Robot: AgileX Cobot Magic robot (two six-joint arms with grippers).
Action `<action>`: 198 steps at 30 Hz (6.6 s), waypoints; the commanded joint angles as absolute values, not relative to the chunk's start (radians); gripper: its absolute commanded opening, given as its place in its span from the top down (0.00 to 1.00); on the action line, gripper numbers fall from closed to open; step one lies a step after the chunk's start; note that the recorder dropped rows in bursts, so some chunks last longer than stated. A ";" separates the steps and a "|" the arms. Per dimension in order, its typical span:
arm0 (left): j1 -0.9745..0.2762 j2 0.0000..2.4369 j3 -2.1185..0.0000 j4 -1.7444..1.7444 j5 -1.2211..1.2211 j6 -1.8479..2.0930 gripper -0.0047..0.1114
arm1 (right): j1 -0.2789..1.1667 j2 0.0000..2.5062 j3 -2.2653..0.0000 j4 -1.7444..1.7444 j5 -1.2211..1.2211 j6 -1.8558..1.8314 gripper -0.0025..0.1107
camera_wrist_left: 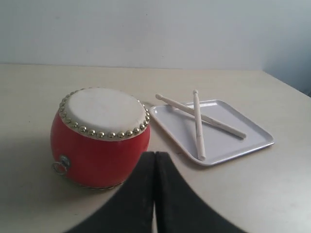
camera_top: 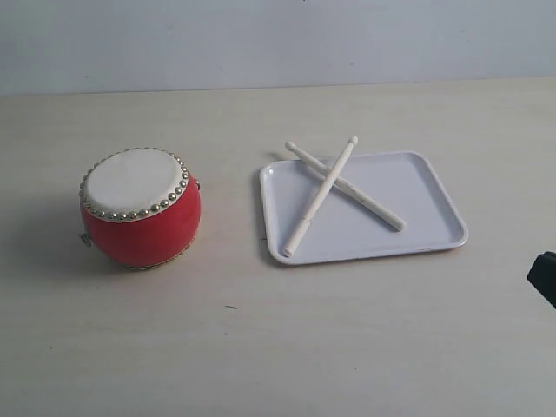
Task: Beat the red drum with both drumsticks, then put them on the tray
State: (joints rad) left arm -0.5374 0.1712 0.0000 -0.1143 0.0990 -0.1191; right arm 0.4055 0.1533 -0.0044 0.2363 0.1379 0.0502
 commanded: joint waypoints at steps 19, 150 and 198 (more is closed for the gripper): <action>-0.540 0.164 0.000 -0.192 0.185 0.046 0.96 | 0.407 0.150 0.000 0.235 0.135 0.052 0.98; -0.034 0.000 0.000 -0.189 0.363 0.056 0.96 | 0.407 0.148 0.000 0.237 0.133 0.052 0.98; -0.034 0.000 0.000 -0.189 0.363 0.057 0.96 | 0.407 0.102 0.000 0.230 0.219 -0.032 0.98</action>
